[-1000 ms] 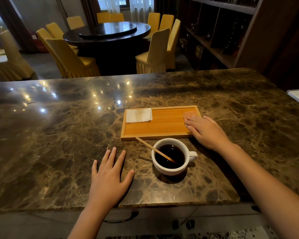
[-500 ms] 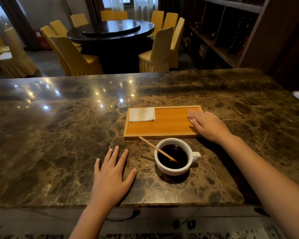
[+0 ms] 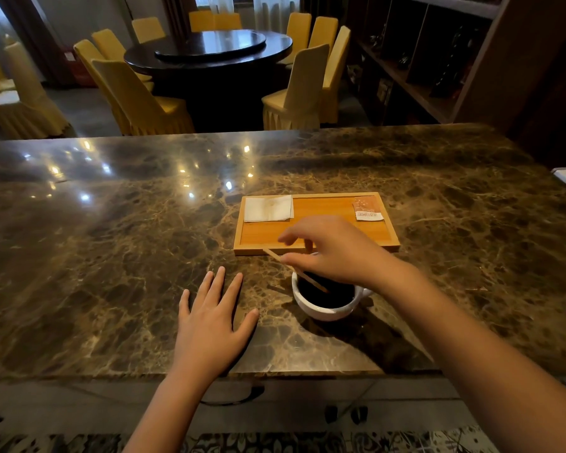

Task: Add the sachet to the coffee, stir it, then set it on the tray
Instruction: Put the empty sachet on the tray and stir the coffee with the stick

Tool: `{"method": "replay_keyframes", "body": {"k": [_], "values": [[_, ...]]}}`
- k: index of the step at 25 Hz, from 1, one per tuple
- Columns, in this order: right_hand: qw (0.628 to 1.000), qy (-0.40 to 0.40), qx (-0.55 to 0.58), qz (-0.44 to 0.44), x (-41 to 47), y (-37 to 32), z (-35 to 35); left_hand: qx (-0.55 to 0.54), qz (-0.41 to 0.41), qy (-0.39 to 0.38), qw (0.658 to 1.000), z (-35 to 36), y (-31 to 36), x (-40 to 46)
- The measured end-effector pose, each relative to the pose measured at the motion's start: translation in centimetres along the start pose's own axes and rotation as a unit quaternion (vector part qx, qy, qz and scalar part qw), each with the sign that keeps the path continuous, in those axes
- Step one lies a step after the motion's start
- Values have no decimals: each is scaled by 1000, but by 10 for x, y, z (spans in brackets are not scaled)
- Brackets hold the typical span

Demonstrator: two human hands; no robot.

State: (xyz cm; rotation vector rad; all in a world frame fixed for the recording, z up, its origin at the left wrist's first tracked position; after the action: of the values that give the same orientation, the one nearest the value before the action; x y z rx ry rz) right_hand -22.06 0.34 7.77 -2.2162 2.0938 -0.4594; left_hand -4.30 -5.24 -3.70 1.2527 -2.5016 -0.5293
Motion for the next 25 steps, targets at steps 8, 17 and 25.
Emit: {"method": "replay_keyframes", "body": {"k": [8,17,25], "values": [[996,34,72,51,8,2,8,0,5,7,1000,1,-1,0],[949,142,206,195,-57,61,-33,-11,6,2,1000,0,-1,0],[890,184,361,206,-105,50,-8,-10,7,1,1000,0,0,0]]}}
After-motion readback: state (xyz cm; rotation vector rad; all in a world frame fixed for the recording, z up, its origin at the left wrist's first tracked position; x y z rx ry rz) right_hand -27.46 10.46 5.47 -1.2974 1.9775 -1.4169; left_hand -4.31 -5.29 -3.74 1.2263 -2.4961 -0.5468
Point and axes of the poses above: each hand's wrist, its own x-axis towards the middle knuckle, its own z-axis out of the palm, y = z × x, the point moved 5 cm from there along x, towards the middle knuckle, and after that the axes turned 12 degrees about -x, right-handed, at the moved point
